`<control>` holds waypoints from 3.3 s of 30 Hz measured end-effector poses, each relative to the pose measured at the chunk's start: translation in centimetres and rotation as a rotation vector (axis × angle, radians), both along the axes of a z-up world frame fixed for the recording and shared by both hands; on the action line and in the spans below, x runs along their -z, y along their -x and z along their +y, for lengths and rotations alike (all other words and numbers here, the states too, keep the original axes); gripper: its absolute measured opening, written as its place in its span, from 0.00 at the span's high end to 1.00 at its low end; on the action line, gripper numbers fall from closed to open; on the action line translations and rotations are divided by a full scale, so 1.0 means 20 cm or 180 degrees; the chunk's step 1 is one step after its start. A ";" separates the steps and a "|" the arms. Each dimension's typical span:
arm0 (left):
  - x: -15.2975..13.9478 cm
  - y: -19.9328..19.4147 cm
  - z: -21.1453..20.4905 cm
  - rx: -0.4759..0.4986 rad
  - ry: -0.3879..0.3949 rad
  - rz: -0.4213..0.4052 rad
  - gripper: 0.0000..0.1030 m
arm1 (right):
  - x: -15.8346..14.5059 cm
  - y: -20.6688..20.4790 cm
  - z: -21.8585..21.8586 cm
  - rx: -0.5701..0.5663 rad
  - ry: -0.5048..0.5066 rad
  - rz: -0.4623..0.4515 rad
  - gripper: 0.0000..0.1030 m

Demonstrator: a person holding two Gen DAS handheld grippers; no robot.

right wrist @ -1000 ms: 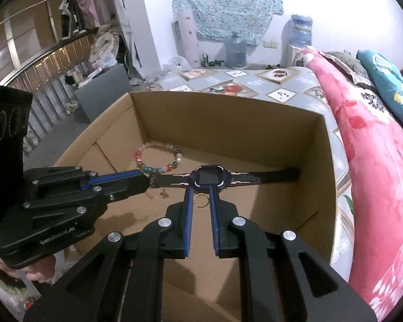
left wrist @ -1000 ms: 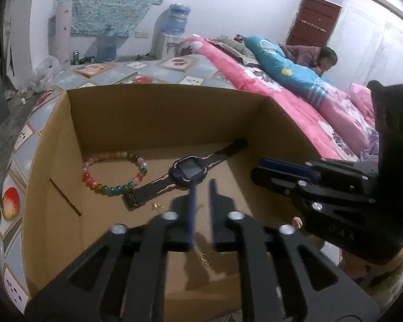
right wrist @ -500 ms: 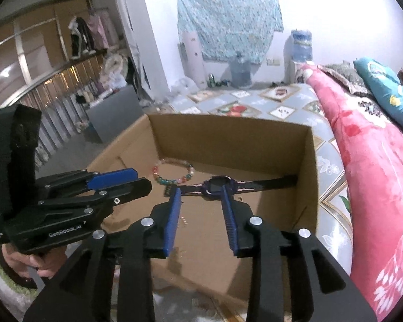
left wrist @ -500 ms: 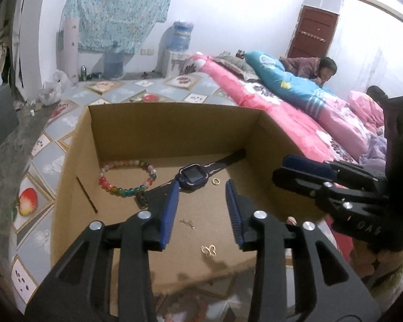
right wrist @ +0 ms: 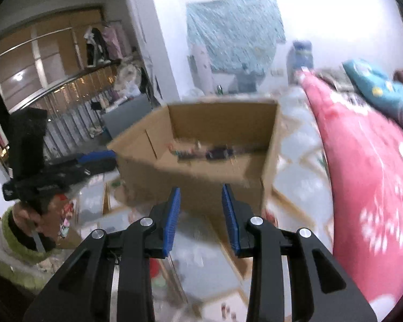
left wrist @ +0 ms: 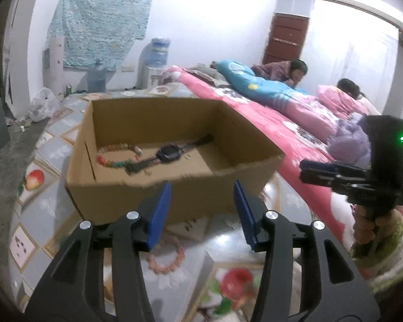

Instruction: Organize jewelry

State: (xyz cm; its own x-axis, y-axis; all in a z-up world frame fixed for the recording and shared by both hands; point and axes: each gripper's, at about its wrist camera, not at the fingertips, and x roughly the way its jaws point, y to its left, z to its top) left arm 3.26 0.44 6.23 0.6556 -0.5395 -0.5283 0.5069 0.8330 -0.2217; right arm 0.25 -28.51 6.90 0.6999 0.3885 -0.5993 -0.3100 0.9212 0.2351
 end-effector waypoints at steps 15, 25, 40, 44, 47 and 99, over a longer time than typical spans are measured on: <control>0.34 0.01 -0.32 0.0245 -0.0471 0.0325 0.53 | 0.33 -0.08 0.05 0.0087 0.0016 0.0581 0.71; 0.39 -0.05 -0.46 0.0552 -0.0585 0.0219 0.68 | 0.43 -0.16 0.06 0.0120 0.0042 0.0729 0.79; 0.51 -0.19 -0.67 0.0940 -0.0893 0.0308 0.87 | 0.48 -0.18 -0.01 0.0247 -0.0105 0.0799 0.79; 0.52 -0.17 -0.66 0.1017 -0.0850 0.0385 0.89 | 0.48 -0.18 -0.02 0.0258 -0.0128 0.0800 0.79; 0.52 -0.15 -0.64 0.1045 -0.0818 0.0442 0.90 | 0.48 -0.18 -0.03 0.0250 -0.0141 0.0799 0.79; 0.38 0.05 -0.37 0.0680 -0.0772 -0.0007 0.96 | 0.45 -0.14 0.08 0.0106 -0.0090 0.0773 0.79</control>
State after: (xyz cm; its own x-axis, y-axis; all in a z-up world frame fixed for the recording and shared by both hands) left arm 2.23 -7.03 -1.31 0.5425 -0.5235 -0.6570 0.6761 0.7362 -0.0283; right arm 2.96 -26.89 -2.06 0.5494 0.3868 -0.7407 -0.2109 0.9219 0.3250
